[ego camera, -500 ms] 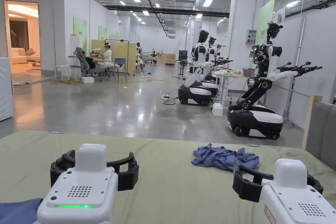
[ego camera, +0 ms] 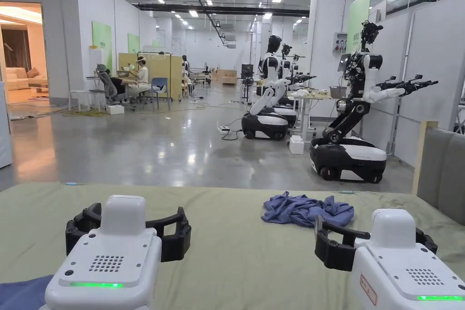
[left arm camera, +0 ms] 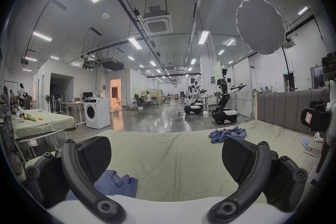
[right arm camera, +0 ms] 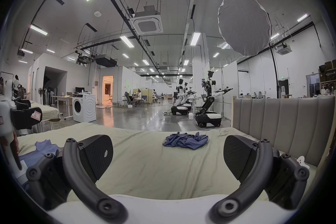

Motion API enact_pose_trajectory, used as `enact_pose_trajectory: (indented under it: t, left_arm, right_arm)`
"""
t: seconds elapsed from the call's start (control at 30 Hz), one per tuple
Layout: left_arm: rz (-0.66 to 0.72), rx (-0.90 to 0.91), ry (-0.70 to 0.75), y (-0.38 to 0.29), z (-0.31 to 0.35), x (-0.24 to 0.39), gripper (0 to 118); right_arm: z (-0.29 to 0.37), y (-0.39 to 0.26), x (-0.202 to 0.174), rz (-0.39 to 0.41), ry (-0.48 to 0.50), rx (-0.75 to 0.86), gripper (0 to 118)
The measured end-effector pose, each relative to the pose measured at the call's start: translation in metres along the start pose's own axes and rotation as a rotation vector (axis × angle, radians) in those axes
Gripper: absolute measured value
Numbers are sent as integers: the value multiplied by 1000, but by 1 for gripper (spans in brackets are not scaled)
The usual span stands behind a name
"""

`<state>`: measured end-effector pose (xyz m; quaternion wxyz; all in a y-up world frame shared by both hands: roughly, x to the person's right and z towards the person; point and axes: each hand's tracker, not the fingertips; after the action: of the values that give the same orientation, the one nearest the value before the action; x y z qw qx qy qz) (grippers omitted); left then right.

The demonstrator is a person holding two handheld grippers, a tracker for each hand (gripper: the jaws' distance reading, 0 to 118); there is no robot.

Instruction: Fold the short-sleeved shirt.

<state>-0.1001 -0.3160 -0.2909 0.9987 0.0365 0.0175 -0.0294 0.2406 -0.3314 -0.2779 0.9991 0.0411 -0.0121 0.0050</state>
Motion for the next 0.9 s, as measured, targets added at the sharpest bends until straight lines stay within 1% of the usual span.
enact_pose_trajectory:
  t: [0.13, 0.2, 0.37, 0.5, 0.63, 0.73, 0.8, 0.9]
  left_arm:
    - [63, -2, -13, -3, 0, -6, 118]
    - [66, 0, -21, -4, 0, -8, 118]
    - [67, 16, -4, -8, 1, -5, 118]
    - [44, -24, -20, -11, -2, -4, 118]
    - [13, -29, -15, -16, -3, -2, 118]
    - [25, -27, -20, -17, 0, -1, 118]
    - [41, -2, 5, -17, 4, 0, 118]
    - [57, 11, 4, -14, 6, -3, 118]
  right_arm:
    - [2, -1, -1, 6, 4, 7, 118]
    - [3, -1, -2, 15, 7, 9, 118]
    - [3, -3, -8, -2, 21, 29, 118]
    - [4, -6, -13, 29, 14, 43, 118]
    - [4, -8, -15, 32, 13, 39, 118]
    - [3, -7, -15, 27, 13, 34, 118]
    - [4, -6, -15, 25, 15, 37, 118]
    - [6, -4, -16, 36, 9, 53, 118]
